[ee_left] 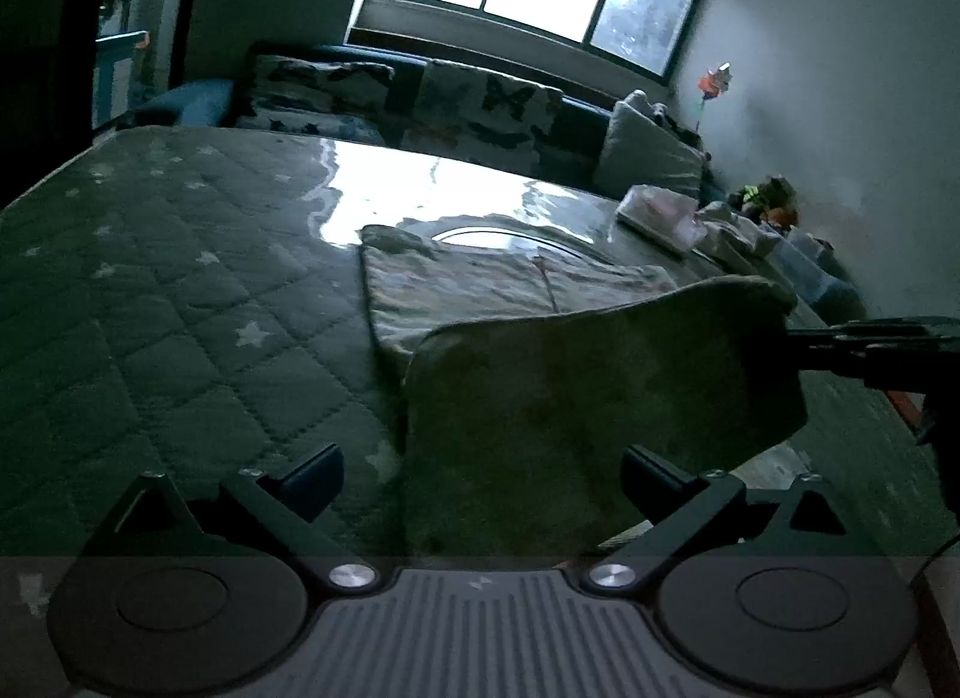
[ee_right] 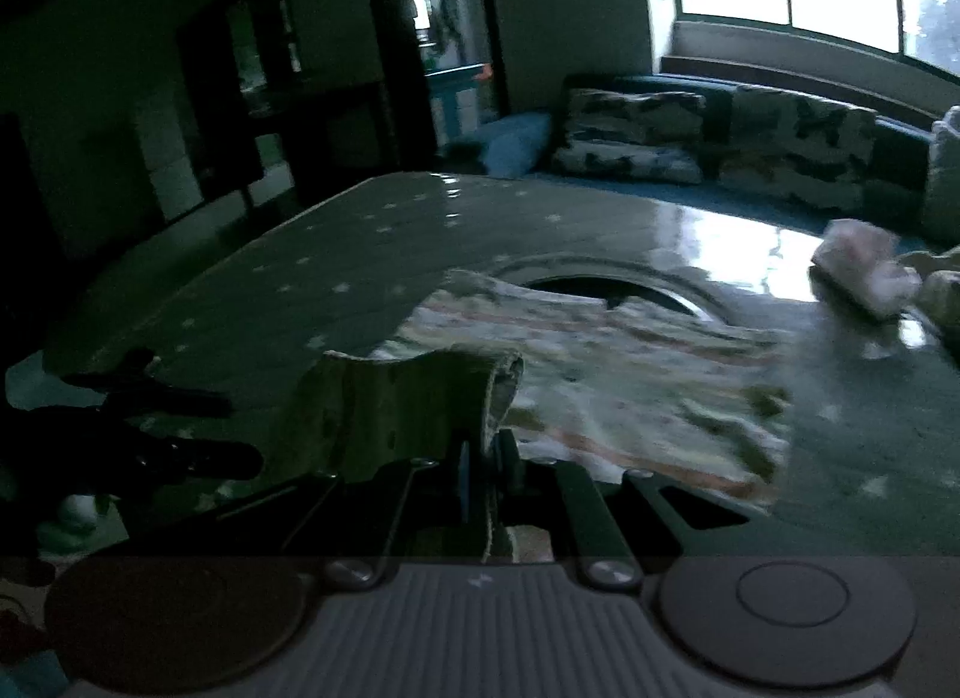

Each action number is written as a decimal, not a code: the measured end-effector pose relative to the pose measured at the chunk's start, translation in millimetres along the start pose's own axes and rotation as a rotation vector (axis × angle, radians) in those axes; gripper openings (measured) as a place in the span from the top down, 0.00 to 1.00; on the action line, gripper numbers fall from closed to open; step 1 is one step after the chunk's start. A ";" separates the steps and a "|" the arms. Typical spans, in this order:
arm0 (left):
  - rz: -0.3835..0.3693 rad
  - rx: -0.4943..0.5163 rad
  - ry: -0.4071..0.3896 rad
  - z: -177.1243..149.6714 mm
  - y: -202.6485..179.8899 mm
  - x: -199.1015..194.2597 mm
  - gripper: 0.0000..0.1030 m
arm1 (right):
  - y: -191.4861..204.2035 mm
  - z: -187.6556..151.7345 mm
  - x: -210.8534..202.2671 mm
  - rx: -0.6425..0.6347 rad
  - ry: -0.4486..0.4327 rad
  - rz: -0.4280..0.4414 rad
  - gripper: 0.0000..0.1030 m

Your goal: Fold clothes

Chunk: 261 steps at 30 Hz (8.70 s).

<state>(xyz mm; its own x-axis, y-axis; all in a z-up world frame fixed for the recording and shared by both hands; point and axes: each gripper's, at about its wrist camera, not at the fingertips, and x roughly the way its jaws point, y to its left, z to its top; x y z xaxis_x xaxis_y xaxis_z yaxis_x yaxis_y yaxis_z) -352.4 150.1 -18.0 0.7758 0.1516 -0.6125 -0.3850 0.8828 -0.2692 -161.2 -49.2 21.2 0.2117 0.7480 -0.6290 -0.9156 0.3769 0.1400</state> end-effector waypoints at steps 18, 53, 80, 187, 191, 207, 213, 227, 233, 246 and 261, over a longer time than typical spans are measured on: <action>-0.055 0.111 0.027 28.3 -23.0 39.2 0.26 | -34.7 -35.5 19.8 0.069 0.084 -0.149 0.88; 0.053 0.289 0.081 17.5 -25.4 78.1 0.24 | -19.1 -42.9 61.2 -0.036 0.095 -0.046 0.52; 0.147 0.378 0.028 -26.6 -52.6 33.1 0.14 | -1.1 -84.2 13.8 -0.099 0.054 -0.094 0.38; -0.121 0.831 -0.051 -55.6 -93.4 -88.1 0.95 | 23.8 -63.6 -104.1 -0.110 -0.118 0.176 0.96; -0.145 0.796 -0.055 -50.3 -93.5 -105.4 0.95 | 32.5 -59.6 -124.5 -0.157 -0.123 0.188 0.96; -0.073 0.662 -0.043 34.9 -59.7 -11.0 0.95 | -20.2 29.4 -36.1 -0.144 -0.109 0.114 0.97; -0.022 0.637 -0.002 67.1 -36.4 42.1 0.95 | -46.7 59.0 20.7 -0.134 -0.052 0.088 0.97; 0.005 0.354 0.140 82.8 17.8 96.9 0.78 | -91.2 43.5 124.3 -0.043 0.087 0.016 0.94; 0.008 0.292 0.146 74.5 9.9 89.1 0.60 | -97.3 42.9 129.4 -0.014 0.101 0.024 0.89; 0.024 0.280 0.155 66.1 4.4 104.4 0.93 | -91.8 41.2 135.8 -0.011 0.100 0.024 0.94; 0.205 0.223 0.059 72.6 20.1 115.7 0.94 | -82.0 60.2 156.8 -0.022 0.033 -0.022 0.86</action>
<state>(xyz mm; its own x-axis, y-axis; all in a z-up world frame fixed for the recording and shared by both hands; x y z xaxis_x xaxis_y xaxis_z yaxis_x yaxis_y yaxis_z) -234.1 217.6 -40.3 0.6608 0.3161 -0.6807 -0.4059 0.9134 0.0302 -32.4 70.1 -42.9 0.2203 0.7210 -0.6570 -0.9184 0.3802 0.1092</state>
